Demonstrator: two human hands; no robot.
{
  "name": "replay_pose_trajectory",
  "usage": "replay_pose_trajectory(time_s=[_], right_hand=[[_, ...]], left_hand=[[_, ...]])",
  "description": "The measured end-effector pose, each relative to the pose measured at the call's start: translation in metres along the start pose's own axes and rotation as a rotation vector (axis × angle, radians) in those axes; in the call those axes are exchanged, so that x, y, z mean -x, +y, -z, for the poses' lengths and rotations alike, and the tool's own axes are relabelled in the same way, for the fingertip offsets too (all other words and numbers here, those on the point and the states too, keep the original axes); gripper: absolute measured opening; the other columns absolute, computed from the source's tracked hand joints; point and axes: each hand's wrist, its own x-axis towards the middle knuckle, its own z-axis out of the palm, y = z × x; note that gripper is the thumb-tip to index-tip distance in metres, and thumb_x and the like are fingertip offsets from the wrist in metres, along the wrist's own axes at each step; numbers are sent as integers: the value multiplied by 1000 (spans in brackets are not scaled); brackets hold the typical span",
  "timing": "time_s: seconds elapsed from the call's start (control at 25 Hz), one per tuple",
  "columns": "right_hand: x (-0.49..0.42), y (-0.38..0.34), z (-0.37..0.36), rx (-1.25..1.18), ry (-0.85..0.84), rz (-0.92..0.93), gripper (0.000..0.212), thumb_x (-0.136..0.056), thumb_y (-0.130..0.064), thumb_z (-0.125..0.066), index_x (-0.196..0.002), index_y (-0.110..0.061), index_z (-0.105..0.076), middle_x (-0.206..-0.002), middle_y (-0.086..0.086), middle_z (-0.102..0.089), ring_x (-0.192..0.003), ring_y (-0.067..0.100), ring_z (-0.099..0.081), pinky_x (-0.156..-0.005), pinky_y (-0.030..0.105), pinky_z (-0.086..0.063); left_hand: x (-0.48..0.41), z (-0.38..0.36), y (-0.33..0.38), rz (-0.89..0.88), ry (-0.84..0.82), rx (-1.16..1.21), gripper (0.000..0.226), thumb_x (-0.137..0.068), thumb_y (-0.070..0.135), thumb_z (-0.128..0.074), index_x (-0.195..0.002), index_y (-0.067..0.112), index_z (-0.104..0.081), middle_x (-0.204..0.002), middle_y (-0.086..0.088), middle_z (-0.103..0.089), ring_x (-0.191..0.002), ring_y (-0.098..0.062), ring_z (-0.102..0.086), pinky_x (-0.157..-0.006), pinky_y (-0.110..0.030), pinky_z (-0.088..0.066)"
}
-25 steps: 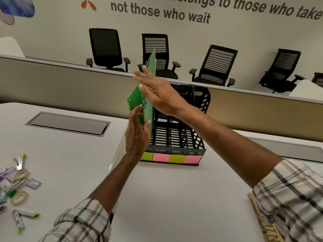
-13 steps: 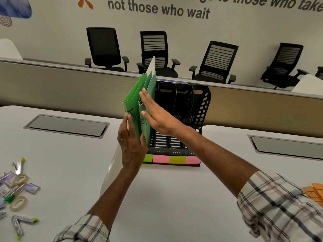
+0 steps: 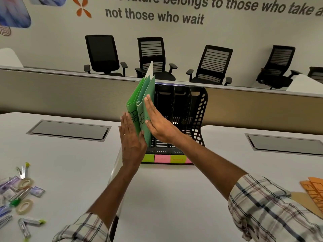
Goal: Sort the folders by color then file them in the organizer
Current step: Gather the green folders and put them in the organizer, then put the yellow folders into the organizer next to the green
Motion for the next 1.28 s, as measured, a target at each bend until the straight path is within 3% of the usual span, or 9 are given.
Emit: replay_pose_trajectory(time_s=[0.2, 0.52, 0.8, 1.04, 1.28], right_hand=[[53, 18, -5, 108, 133, -112, 69, -108, -30, -34, -159, -18, 10, -167, -5, 18, -153, 8, 16, -127, 43, -13], [178, 45, -15, 163, 187, -318, 64, -108, -35, -30, -160, -22, 5, -168, -10, 14, -152, 3, 16, -127, 35, -8], [293, 62, 3, 183, 232, -520, 66, -108, -43, -27, -159, -27, 13, -165, -14, 21, -150, 0, 21, -125, 29, 1], [423, 83, 35, 188, 204, -676, 68, -107, -46, -26, -158, -25, 14, -165, -10, 22, -152, 7, 20, -127, 38, -2], [541, 105, 61, 157, 168, -706, 70, -108, -42, -30, -158, -23, 15, -165, -8, 22, -152, 8, 20, -128, 39, -5]], left_hand=[[30, 3, 22, -79, -98, -20, 74, -104, 16, -51, -163, 9, -7, -172, -7, 0, -159, -20, 4, -129, -50, -10], [86, -16, 61, -232, -326, -22, 62, -107, 32, -36, -162, 11, -17, -172, -7, -2, -159, -21, 5, -128, -53, -13], [147, -51, 117, -359, -459, 9, 70, -105, 33, -49, -163, 14, -14, -172, -3, -1, -159, -19, 6, -128, -50, -10], [228, -87, 199, -428, -545, 45, 82, -101, 39, -57, -163, 15, -10, -172, -2, 4, -159, -22, 7, -127, -45, -4], [323, -104, 267, -424, -651, 102, 79, -103, 39, -52, -163, 15, -6, -172, -2, 5, -158, -21, 8, -128, -45, -3]])
